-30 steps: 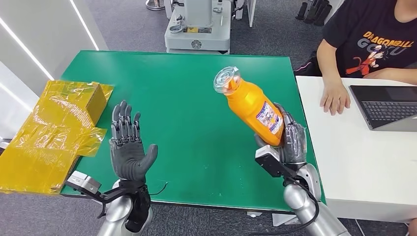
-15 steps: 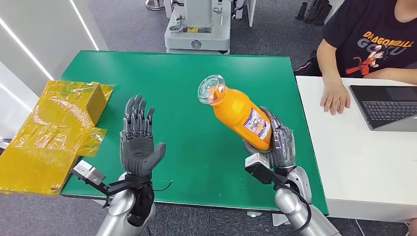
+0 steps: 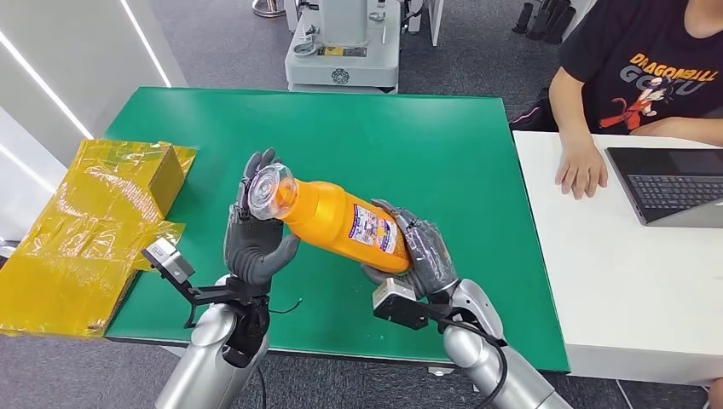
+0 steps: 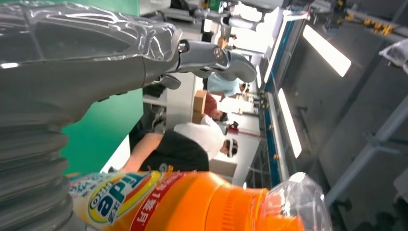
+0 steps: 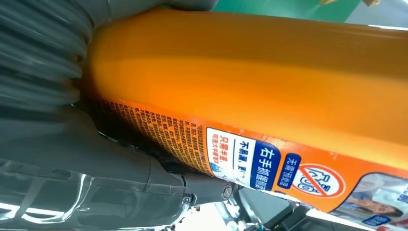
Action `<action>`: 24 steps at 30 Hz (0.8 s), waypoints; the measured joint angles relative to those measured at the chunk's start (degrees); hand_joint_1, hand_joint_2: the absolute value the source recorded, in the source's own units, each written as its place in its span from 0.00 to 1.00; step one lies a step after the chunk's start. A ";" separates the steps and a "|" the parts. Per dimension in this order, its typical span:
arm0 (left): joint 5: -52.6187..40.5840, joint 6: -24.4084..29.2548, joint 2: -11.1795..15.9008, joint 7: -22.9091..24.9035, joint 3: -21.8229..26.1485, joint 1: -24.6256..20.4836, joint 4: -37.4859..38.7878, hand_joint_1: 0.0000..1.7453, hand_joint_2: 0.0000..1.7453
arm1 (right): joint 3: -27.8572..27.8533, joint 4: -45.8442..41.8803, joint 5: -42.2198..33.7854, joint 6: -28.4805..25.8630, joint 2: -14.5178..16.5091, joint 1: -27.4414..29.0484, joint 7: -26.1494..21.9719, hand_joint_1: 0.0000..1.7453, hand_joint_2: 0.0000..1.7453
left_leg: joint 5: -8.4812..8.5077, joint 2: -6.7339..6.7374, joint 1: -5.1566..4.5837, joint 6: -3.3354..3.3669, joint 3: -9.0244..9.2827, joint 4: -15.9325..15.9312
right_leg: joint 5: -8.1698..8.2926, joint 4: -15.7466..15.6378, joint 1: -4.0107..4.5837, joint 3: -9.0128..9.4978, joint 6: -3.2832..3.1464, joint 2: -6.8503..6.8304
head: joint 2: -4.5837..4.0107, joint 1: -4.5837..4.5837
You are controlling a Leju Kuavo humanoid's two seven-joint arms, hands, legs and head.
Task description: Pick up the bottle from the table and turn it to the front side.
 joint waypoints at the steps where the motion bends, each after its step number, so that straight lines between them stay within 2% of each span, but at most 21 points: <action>1: 0.11 -0.16 0.04 0.00 0.01 0.00 0.09 0.00 1.00 | -0.01 -0.01 0.22 1.08 0.05 -0.13 0.00 1.00 1.00 | 0.00 0.00 0.00 0.00 -0.01 0.00 | 0.00 -0.01 0.00 -0.01 0.00 0.00 | 0.00 0.00; 8: 0.94 -0.41 0.56 0.28 0.04 -0.16 0.10 0.00 1.00 | -0.05 -0.70 -0.82 8.26 0.11 -1.59 0.43 1.00 1.00 | 0.00 -0.01 -0.01 0.00 -0.03 0.01 | 0.01 -0.02 -0.01 0.00 0.00 -0.01 | 0.00 0.00; 14: 0.96 -0.26 0.90 0.39 0.13 -0.15 0.10 0.00 1.00 | 0.01 -0.69 -1.55 13.27 0.14 -2.27 2.59 1.00 1.00 | 0.00 -0.02 0.00 0.00 -0.02 0.00 | 0.01 -0.01 0.00 -0.01 0.00 -0.01 | 0.00 -0.01; 24: 0.26 0.60 1.28 1.04 0.31 0.28 0.10 0.00 1.00 | -0.36 -0.07 0.99 16.01 0.73 -2.36 6.09 1.00 1.00 | 0.00 -0.01 0.00 0.00 -0.03 0.00 | 0.00 -0.01 0.00 -0.04 0.00 -0.01 | 0.00 -0.01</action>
